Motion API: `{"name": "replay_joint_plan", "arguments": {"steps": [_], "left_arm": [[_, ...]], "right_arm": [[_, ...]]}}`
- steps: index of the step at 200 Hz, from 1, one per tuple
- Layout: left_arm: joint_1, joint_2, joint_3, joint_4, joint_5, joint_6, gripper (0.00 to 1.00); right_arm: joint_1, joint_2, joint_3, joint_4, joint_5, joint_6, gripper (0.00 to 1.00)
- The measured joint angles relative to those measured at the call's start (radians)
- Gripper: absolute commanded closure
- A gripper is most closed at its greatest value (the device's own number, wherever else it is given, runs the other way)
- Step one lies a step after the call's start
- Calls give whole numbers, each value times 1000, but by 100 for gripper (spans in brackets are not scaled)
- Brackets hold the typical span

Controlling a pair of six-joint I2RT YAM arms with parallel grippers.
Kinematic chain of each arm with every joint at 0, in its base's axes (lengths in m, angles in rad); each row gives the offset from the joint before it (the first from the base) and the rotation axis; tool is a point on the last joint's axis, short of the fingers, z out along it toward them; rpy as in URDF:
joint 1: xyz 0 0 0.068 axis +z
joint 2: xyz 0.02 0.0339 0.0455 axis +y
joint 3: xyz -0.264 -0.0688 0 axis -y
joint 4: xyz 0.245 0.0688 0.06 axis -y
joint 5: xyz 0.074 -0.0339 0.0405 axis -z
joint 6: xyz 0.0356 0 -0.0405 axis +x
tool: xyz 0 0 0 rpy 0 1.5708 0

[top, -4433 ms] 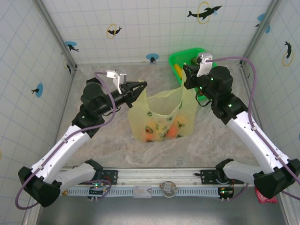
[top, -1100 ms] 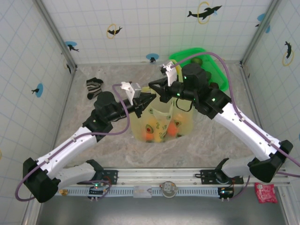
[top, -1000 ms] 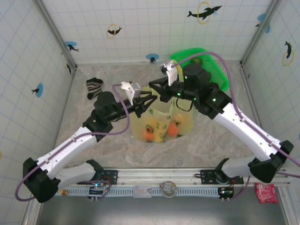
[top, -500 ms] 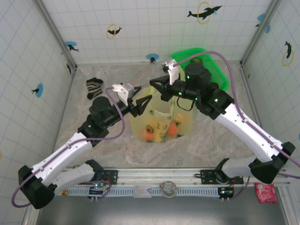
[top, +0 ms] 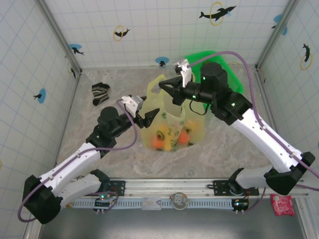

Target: Place the fake fruits into the plastic bag and tie a complex knot

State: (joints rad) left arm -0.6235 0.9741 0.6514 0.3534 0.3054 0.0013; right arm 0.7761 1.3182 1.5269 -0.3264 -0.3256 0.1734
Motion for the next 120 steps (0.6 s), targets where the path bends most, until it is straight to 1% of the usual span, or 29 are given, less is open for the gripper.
{"name": "replay_joint_plan", "arguments": {"steps": [12, 31, 38, 42, 54, 73, 92, 120], "left_arm": [[3, 21, 0, 22, 19, 2, 24], [3, 37, 0, 38, 39, 2, 26], [3, 37, 0, 44, 45, 2, 27], [3, 36, 0, 47, 49, 2, 27], [3, 36, 0, 60, 56, 2, 28], [3, 36, -4, 74, 70, 1, 28], [3, 36, -16, 82, 78, 0, 29], [3, 36, -36, 82, 80, 0, 29]], "right_arm": [[-4, 0, 0, -1, -6, -2, 99], [-17, 0, 0, -1, 8, 0, 65], [-25, 0, 0, 0, 19, 2, 57], [-33, 0, -1, 0, 32, 12, 55], [-57, -1, -8, 8, 62, 12, 52], [-106, 2, -27, 14, 97, 24, 50], [-150, 29, -31, 16, 102, 35, 49], [-182, 92, -31, 15, 92, 40, 49]]}}
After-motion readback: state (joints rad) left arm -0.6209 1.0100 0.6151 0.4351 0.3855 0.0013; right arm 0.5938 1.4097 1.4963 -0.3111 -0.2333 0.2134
